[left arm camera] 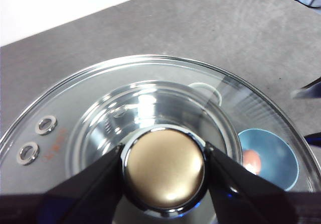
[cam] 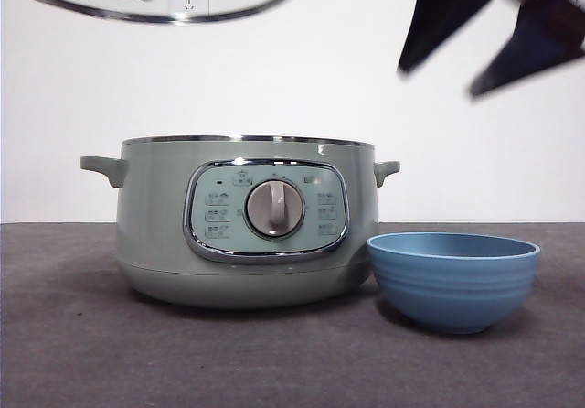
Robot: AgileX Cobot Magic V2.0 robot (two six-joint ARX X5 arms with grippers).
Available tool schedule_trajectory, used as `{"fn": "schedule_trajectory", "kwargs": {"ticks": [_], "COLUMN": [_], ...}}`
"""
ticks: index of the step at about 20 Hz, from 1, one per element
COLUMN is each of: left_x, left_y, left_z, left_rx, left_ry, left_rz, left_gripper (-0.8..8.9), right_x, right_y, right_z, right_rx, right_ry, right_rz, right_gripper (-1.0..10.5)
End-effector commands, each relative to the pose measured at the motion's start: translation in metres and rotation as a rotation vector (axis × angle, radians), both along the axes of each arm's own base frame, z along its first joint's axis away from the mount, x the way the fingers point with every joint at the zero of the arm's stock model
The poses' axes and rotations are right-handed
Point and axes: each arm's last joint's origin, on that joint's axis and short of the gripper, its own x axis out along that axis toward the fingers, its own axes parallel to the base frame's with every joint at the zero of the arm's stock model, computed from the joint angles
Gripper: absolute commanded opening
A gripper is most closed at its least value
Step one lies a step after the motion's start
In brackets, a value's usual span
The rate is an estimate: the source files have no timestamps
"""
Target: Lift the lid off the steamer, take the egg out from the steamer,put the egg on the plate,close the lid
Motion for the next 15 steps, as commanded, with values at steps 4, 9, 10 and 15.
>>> {"fn": "schedule_trajectory", "kwargs": {"ticks": [4, 9, 10, 15], "left_x": [0.036, 0.061, 0.066, 0.079], "left_y": [-0.025, -0.04, -0.043, -0.05], "left_z": [-0.015, -0.035, -0.039, -0.055], "left_rx": [-0.007, 0.003, 0.007, 0.027], "left_ry": [-0.024, -0.007, -0.004, 0.021], "left_rz": [-0.016, -0.015, -0.014, -0.011], "left_gripper": [-0.08, -0.08, -0.08, -0.08], "right_x": [-0.044, -0.07, -0.073, -0.076], "right_y": [-0.026, -0.041, -0.043, -0.044], "right_z": [0.037, 0.051, 0.052, 0.053], "right_rx": [0.124, 0.194, 0.199, 0.206], "right_ry": [-0.168, -0.243, -0.25, -0.261], "right_rz": [-0.017, -0.027, -0.026, -0.026], "right_gripper": [4.4, 4.4, 4.4, 4.4]}}
